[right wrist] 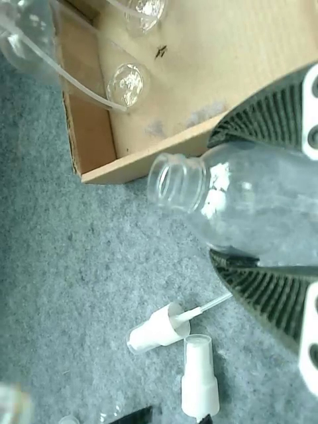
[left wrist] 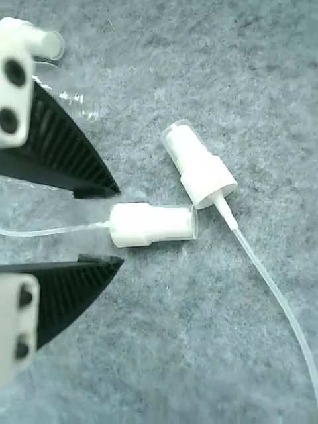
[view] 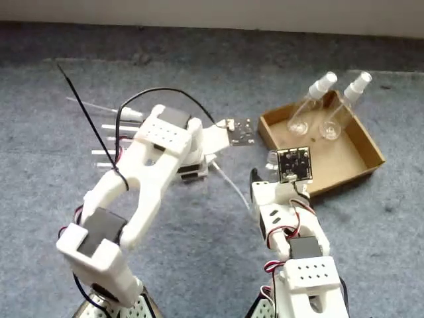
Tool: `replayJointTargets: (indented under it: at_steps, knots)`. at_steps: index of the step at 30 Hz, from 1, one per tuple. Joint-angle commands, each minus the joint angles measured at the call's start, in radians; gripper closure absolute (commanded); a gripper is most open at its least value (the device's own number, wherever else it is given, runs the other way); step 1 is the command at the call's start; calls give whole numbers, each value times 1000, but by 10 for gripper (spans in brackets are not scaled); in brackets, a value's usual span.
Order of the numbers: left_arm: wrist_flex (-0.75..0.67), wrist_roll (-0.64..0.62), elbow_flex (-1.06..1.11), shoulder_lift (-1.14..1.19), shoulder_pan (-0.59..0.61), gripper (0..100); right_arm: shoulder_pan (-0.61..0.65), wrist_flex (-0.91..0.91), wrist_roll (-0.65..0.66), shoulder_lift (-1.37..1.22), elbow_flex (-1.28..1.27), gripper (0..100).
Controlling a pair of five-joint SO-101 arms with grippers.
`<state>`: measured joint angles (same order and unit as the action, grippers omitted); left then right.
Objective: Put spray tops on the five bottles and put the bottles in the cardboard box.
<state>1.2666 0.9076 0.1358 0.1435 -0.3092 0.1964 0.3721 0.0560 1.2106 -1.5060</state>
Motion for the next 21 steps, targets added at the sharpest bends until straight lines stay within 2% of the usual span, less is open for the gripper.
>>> replayJointTargets:
  at_steps: [1, 12, 19, 21]
  knots:
    - [121, 38, -239, 127, 10, 880, -12, -31, -6, 21, 8, 910]
    - [144, 35, -467, 433, 10, 884, -12, -31, -3, 21, 8, 910]
    - [144, 35, -499, 521, 12, 886, -12, -31, -2, 21, 8, 910]
    - [146, 35, -499, 524, 12, 918, -12, -31, -2, 21, 8, 910]
